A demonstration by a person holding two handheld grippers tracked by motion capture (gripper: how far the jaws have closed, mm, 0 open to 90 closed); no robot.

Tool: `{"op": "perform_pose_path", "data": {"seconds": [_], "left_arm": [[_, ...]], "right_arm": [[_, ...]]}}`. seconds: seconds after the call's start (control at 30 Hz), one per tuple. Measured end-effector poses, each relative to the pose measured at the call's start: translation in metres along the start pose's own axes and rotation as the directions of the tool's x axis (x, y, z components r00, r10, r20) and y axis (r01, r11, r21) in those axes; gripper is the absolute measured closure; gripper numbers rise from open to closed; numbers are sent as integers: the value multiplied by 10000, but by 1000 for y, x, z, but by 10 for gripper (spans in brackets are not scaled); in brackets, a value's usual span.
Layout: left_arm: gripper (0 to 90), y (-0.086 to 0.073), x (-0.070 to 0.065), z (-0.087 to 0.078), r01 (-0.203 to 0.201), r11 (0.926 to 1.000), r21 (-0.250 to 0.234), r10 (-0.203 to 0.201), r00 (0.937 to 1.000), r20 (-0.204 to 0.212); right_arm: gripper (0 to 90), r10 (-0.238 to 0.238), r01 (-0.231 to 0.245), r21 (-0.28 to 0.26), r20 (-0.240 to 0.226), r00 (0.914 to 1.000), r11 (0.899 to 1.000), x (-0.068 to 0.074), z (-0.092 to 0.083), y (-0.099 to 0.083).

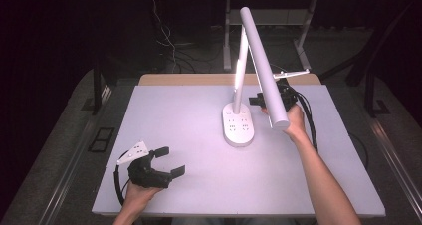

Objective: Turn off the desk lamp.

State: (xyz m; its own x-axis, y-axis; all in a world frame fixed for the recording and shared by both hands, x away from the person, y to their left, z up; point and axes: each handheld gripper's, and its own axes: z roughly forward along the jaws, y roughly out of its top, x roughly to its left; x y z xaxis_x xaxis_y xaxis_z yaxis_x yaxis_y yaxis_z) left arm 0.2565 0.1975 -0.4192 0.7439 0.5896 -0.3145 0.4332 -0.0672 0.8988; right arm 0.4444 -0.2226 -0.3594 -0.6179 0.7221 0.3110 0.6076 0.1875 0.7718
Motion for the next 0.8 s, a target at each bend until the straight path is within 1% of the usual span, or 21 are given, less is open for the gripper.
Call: {"op": "perform_pose_path", "data": {"seconds": [0.1, 0.17, 0.27, 0.3, 0.33, 0.37, 0.4, 0.47, 0.53, 0.6, 0.8], "left_arm": [[0, 0, 0, 0, -4, 10000, -4, 4, 10000, 6], [0, 0, 0, 0, 2, 10000, -6, -2, 10000, 9], [0, 0, 0, 0, 18, 10000, -16, -18, 10000, 11], [0, 0, 0, 0, 18, 10000, -16, -18, 10000, 11], [0, 0, 0, 0, -2, 10000, -1, 2, 10000, 12], [0, 0, 0, 0, -2, 10000, -1, 2, 10000, 12], [0, 1, 0, 0, 17, 10000, -37, -17, 10000, 17], [0, 1, 0, -1, 15, 10000, -53, -15, 10000, 3], [0, 1, 0, -1, -8, 10000, -38, 8, 10000, 5], [0, 0, 1, -2, -12, 10000, -43, 12, 10000, 13], [0, 1, 1, -2, 2, 10000, -46, -2, 10000, 14]], "right_arm": [[614, -94, 94, 21, 10, 10000, 10000, -1, 5, 2], [670, -72, 72, 37, 44, 10000, 10000, -2, 8, 3], [725, -39, 39, 20, 41, 10000, 10000, -5, 13, 2], [725, -39, 39, 20, 41, 10000, 10000, -5, 13, 2], [768, 57, -58, 46, 259, 9996, 10000, -6, 16, 2], [768, 57, -58, 46, 259, 9996, 10000, -6, 16, 2], [820, 238, -237, -44, 341, 9991, 9997, -7, 18, 1], [866, 274, -266, -145, 548, 9981, 9995, -8, 21, 1], [898, 359, -347, -194, 637, 9973, 9992, -9, 24, 0], [899, 427, -415, -191, 645, 9970, 9990, -11, 28, -1], [899, 494, -507, 187, 646, 9967, 9985, -16, 41, -6]]}}
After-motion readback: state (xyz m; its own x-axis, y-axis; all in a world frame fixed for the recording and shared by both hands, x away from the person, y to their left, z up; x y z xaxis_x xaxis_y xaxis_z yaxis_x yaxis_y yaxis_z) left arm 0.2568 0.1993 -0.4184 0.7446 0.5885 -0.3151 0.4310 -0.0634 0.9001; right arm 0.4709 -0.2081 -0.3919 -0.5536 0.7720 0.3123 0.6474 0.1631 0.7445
